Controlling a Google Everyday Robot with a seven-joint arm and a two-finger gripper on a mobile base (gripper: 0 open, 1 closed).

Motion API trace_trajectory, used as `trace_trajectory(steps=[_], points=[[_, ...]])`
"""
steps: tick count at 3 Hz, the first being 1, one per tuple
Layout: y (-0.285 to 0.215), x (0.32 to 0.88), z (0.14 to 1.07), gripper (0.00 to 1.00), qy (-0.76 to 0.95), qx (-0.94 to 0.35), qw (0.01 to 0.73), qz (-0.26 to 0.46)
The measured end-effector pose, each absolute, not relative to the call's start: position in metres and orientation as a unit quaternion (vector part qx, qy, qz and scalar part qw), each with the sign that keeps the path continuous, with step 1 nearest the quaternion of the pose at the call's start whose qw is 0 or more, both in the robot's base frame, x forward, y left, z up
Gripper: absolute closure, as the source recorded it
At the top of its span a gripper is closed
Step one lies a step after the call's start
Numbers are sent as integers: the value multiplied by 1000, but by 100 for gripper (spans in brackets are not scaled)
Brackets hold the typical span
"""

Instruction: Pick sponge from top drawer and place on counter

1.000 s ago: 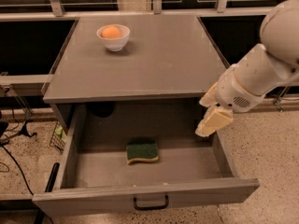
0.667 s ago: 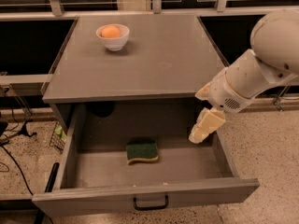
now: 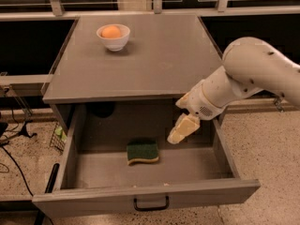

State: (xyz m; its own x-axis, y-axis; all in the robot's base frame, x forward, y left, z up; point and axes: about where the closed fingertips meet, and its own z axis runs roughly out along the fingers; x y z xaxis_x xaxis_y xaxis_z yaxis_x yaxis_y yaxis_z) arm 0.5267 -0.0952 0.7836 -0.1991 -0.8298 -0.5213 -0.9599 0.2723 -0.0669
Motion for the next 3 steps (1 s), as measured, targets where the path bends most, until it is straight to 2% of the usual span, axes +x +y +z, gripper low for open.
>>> trace_trajectory(steps=[3], points=[[-44, 531, 707, 31, 748, -596, 227, 184]])
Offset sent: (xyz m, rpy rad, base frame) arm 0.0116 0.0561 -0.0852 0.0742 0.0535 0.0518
